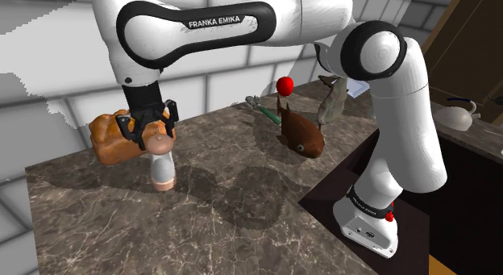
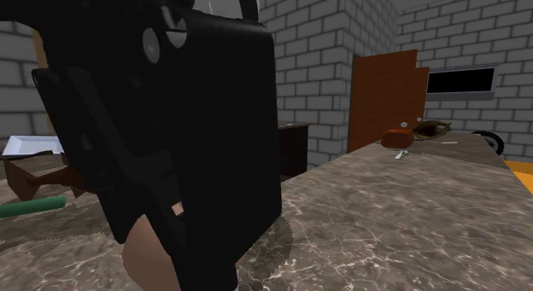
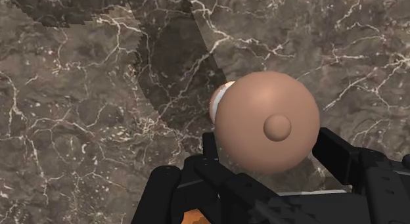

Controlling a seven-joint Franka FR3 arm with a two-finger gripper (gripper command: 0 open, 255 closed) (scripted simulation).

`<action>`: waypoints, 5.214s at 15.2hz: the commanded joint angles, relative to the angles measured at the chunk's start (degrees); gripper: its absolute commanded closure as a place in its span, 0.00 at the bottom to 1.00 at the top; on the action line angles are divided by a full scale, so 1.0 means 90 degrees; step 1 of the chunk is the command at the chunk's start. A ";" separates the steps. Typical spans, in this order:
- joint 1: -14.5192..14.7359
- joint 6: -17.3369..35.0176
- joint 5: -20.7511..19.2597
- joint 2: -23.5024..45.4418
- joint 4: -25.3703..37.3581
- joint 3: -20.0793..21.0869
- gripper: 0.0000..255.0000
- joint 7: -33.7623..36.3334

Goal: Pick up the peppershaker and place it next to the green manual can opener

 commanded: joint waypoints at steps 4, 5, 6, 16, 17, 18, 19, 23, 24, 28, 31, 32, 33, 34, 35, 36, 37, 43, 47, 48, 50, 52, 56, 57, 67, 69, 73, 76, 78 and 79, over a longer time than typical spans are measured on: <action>0.0040 -0.0393 0.0014 -0.0029 0.0372 0.0014 1.00 0.0006; 0.0050 -0.0479 0.0016 -0.0029 0.0458 0.0016 1.00 0.0007; 0.0062 -0.0566 0.0016 -0.0027 0.0549 0.0018 1.00 0.0009; 0.0246 -0.1540 -0.0022 0.0141 0.1709 0.0017 1.00 0.0033; 0.0274 -0.1653 -0.0032 0.0178 0.1862 0.0014 1.00 0.0035; 0.0306 -0.1770 -0.0043 0.0221 0.2024 0.0011 1.00 0.0038; 0.0340 -0.1892 -0.0056 0.0270 0.2199 0.0006 1.00 0.0040; 0.0047 -0.1939 0.0038 -0.0132 0.1832 0.0017 1.00 -0.0155; -0.0119 -0.1874 0.0095 -0.0352 0.1541 0.0018 1.00 -0.0263; -0.0707 -0.1744 0.0293 -0.1085 0.0669 -0.0023 1.00 -0.0739; -0.1092 -0.1739 0.0412 -0.1527 0.0223 -0.0095 1.00 -0.1128; -0.1212 -0.1749 0.0447 -0.1657 0.0104 -0.0127 1.00 -0.1262; -0.1327 -0.1765 0.0478 -0.1780 -0.0002 -0.0161 1.00 -0.1398; -0.1439 -0.1786 0.0506 -0.1895 -0.0095 -0.0199 1.00 -0.1536; -0.1549 -0.1811 0.0531 -0.2002 -0.0177 -0.0239 1.00 -0.1675; -0.1656 -0.1840 0.0552 -0.2102 -0.0247 -0.0279 1.00 -0.1814; -0.1761 -0.1873 0.0570 -0.2194 -0.0306 -0.0322 1.00 -0.1954; -0.2339 -0.2135 0.0612 -0.2596 -0.0442 -0.0617 1.00 -0.2808; -0.2687 -0.2362 0.0585 -0.2716 -0.0334 -0.0835 1.00 -0.3382; -0.2771 -0.2424 0.0572 -0.2727 -0.0281 -0.0891 1.00 -0.3525; -0.2937 -0.2556 0.0539 -0.2725 -0.0145 -0.1000 1.00 -0.3812; -0.3100 -0.2699 0.0499 -0.2691 0.0035 -0.1108 1.00 -0.4098; -0.3413 -0.3023 0.0400 -0.2515 0.0547 -0.1321 1.00 -0.4670; -0.3489 -0.3115 0.0371 -0.2446 0.0712 -0.1372 1.00 -0.4813; -0.3633 -0.2195 0.0435 -0.2831 -0.0583 -0.1432 1.00 -0.4939; -0.3644 -0.1996 0.0447 -0.2896 -0.0846 -0.1436 1.00 -0.4940; -0.3662 -0.1612 0.0465 -0.2997 -0.1329 -0.1442 1.00 -0.4940; -0.3671 -0.1335 0.0474 -0.3050 -0.1659 -0.1446 1.00 -0.4938; -0.3676 -0.1154 0.0479 -0.3077 -0.1866 -0.1448 1.00 -0.4936; -0.3678 -0.1064 0.0480 -0.3087 -0.1966 -0.1449 1.00 -0.4934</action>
